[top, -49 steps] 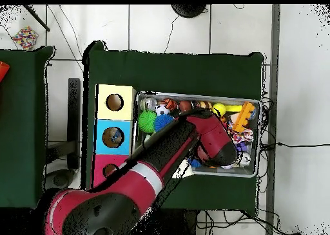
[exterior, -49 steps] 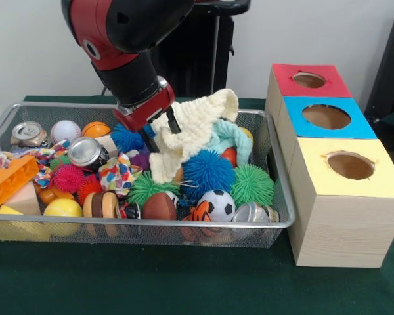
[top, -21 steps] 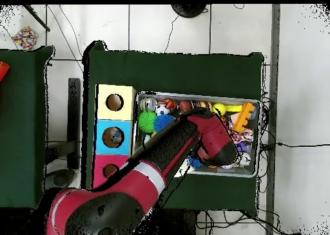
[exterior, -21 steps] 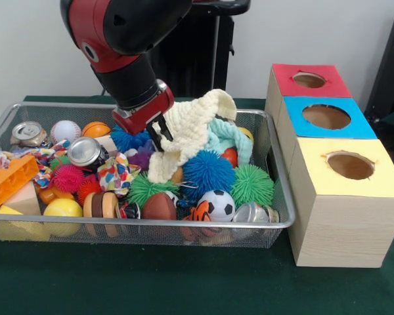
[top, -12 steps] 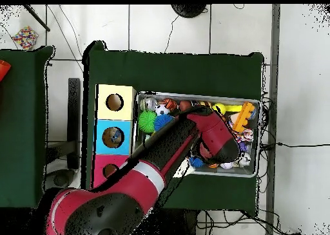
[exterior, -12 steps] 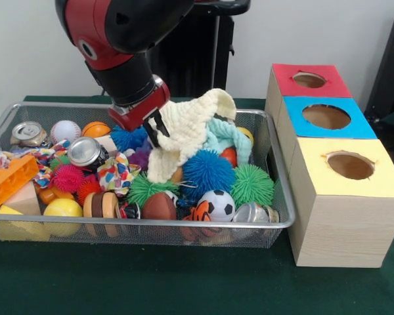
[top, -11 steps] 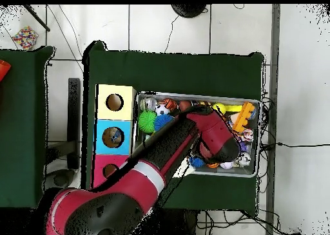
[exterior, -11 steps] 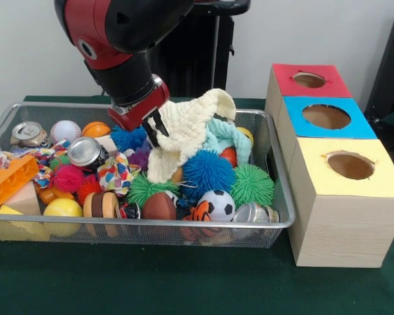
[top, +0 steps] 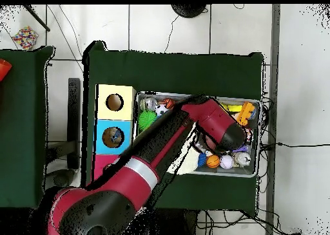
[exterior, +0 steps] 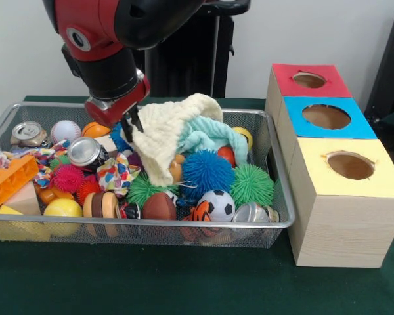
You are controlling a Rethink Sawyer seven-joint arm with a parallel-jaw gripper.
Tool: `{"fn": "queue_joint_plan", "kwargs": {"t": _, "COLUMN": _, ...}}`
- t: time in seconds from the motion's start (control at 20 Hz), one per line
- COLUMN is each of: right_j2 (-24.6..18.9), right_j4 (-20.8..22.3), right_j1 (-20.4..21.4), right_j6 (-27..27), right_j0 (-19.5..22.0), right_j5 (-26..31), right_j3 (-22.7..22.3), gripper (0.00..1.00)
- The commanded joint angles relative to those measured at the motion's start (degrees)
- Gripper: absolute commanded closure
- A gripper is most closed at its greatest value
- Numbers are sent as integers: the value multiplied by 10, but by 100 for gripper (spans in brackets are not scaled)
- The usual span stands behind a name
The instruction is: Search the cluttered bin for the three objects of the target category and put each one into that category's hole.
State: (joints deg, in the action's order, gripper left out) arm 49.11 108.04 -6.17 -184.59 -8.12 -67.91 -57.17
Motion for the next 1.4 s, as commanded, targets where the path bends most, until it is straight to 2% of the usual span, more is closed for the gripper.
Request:
{"fn": "queue_joint_plan", "kwargs": {"t": 0.05, "right_j2": 21, "right_j4": 51, "right_j1": -83, "right_j6": -94, "right_j0": -11, "right_j5": 55, "right_j3": 52, "gripper": 100}}
{"fn": "queue_joint_plan", "kwargs": {"t": 0.25, "right_j2": 62, "right_j4": 96, "right_j1": -123, "right_j6": -76, "right_j0": -19, "right_j5": 57, "right_j3": 54, "gripper": 100}}
{"fn": "queue_joint_plan", "kwargs": {"t": 0.6, "right_j2": 112, "right_j4": 145, "right_j1": -167, "right_j6": -43, "right_j0": -33, "right_j5": 89, "right_j3": 41, "gripper": 100}}
{"fn": "queue_joint_plan", "kwargs": {"t": 0.8, "right_j2": 127, "right_j4": 157, "right_j1": -174, "right_j6": -31, "right_j0": -33, "right_j5": 97, "right_j3": 36, "gripper": 100}}
{"fn": "queue_joint_plan", "kwargs": {"t": 1.2, "right_j2": 151, "right_j4": 156, "right_j1": -204, "right_j6": -7, "right_j0": -39, "right_j5": 179, "right_j3": 23, "gripper": 100}}
{"fn": "queue_joint_plan", "kwargs": {"t": 1.4, "right_j2": 155, "right_j4": 152, "right_j1": -207, "right_j6": 7, "right_j0": -37, "right_j5": 206, "right_j3": 20, "gripper": 100}}
